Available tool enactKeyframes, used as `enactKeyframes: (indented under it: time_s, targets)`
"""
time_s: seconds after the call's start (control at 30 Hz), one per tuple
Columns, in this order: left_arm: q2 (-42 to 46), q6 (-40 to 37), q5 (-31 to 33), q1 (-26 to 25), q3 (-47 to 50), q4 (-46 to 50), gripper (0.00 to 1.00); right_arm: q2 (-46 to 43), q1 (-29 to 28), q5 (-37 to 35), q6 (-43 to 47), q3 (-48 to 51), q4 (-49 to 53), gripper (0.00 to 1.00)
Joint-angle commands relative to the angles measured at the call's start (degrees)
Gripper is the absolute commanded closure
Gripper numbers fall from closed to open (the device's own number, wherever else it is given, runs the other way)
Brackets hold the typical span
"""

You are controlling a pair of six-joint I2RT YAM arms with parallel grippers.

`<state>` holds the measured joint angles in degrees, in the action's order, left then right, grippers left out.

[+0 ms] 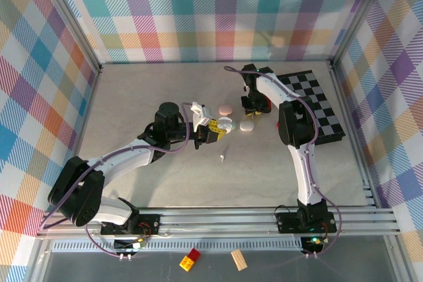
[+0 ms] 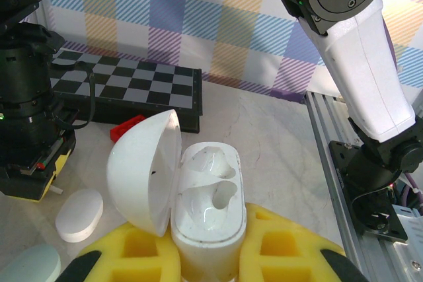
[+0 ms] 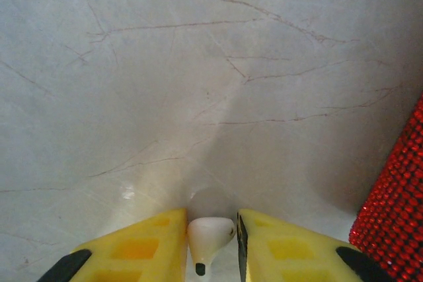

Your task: Insert the wireless bluetooth earbuds into the charging case

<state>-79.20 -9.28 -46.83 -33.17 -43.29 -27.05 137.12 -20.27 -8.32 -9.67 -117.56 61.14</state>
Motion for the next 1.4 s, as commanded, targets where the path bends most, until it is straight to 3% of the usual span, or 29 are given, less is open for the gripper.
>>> enactKeyframes:
  time_s: [0.0, 0.3, 0.73, 0.93, 1.1, 1.37]
  targets:
    - [1.77, -0.69, -0.81, 0.65, 0.53, -0.11, 0.89, -0.08, -0.07, 0.95, -0.7, -0.37, 0.76, 0.77]
    - [1.02, -0.81, 1.4, 0.65, 0.44, -0.42, 0.89, -7.65, 0.06, 1.47, -1.36, 6.81, -7.34, 0.77]
    - [-0.37, 0.89, 3.89, 0.65, -0.35, -2.43, 0.89, -27.59, 0.32, 4.83, -2.09, 29.65, -29.57, 0.78]
    - [-2.73, 4.39, 7.24, 0.65, -0.32, -6.87, 0.89, -39.6, 0.24, 7.45, -4.15, 40.8, -39.32, 0.78]
    - [-4.44, 2.84, 11.71, -1.42, -2.53, -4.74, 0.89, -49.45, -0.47, 9.49, -4.63, 47.72, -44.92, 0.78]
    - [-7.14, 3.83, 19.75, -3.82, -4.79, -6.08, 0.89, -61.53, -3.3, 11.6, -4.22, 52.2, -46.39, 0.78]
